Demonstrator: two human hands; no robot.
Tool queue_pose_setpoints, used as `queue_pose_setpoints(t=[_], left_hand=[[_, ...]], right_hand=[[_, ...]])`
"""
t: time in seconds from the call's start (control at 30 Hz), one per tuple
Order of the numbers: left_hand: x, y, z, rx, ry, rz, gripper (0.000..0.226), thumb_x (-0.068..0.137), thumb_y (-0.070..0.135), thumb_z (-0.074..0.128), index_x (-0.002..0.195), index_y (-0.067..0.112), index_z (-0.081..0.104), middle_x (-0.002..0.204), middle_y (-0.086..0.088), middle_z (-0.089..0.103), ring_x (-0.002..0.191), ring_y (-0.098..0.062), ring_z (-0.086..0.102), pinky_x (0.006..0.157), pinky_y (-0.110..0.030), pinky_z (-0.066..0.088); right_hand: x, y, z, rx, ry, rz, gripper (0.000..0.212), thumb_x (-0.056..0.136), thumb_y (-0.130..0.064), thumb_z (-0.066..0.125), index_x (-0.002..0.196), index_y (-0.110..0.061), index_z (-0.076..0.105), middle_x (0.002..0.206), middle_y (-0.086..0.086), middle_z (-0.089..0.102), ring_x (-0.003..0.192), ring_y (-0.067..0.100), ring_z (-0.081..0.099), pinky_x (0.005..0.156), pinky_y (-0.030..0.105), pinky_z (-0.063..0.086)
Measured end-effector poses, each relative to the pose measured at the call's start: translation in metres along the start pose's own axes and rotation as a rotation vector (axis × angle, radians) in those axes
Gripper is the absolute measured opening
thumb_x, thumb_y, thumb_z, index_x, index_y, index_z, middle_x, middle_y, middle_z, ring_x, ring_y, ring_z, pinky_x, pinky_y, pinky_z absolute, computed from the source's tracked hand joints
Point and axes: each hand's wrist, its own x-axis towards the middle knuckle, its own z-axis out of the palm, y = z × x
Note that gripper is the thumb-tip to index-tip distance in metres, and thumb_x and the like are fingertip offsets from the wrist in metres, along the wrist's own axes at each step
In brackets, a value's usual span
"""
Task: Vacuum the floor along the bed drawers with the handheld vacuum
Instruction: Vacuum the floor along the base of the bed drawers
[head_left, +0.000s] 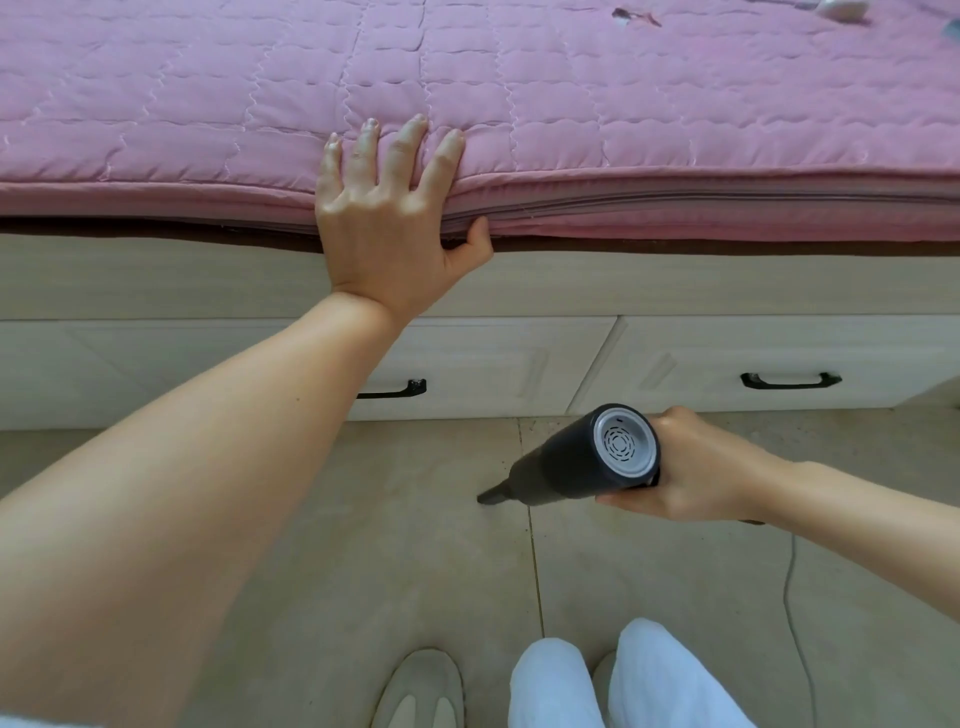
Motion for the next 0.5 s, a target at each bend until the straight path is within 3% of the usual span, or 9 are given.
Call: queue_pose_setpoints(t=[0.13, 0.27, 0.5], left_hand=[[0.004, 0.008, -0.003, -0.001, -0.023, -0.007, 0.060, 0.084, 0.057, 0.052, 0.128, 0.019, 0.067, 0.129, -0.009, 0.067, 0.118, -0.044, 0.063, 0.101, -0.063, 0.046], [0.013, 0.029, -0.001, -0.036, -0.050, 0.018, 0.062, 0.083, 0.059, 0.052, 0.129, 0.020, 0.067, 0.130, -0.010, 0.067, 0.119, -0.046, 0.061, 0.100, -0.063, 0.047], [0.009, 0.050, 0.009, 0.010, -0.010, 0.052, 0.061, 0.084, 0.059, 0.052, 0.129, 0.021, 0.069, 0.130, -0.009, 0.068, 0.119, -0.046, 0.062, 0.099, -0.065, 0.047]], right_hand=[[0.000, 0.012, -0.002, -0.075, 0.083, 0.053, 0.031, 0.072, -0.052, 0.069, 0.093, -0.031, 0.059, 0.077, -0.013, 0.067, 0.076, 0.015, 0.064, 0.065, 0.030, 0.051], [-0.001, 0.024, -0.005, -0.132, 0.111, 0.079, 0.037, 0.071, -0.058, 0.064, 0.097, -0.033, 0.057, 0.079, -0.010, 0.068, 0.079, 0.020, 0.065, 0.065, 0.031, 0.051], [-0.018, 0.029, -0.010, -0.068, 0.080, 0.038, 0.035, 0.067, -0.058, 0.062, 0.086, -0.029, 0.059, 0.068, -0.018, 0.061, 0.067, 0.011, 0.062, 0.060, 0.029, 0.049]])
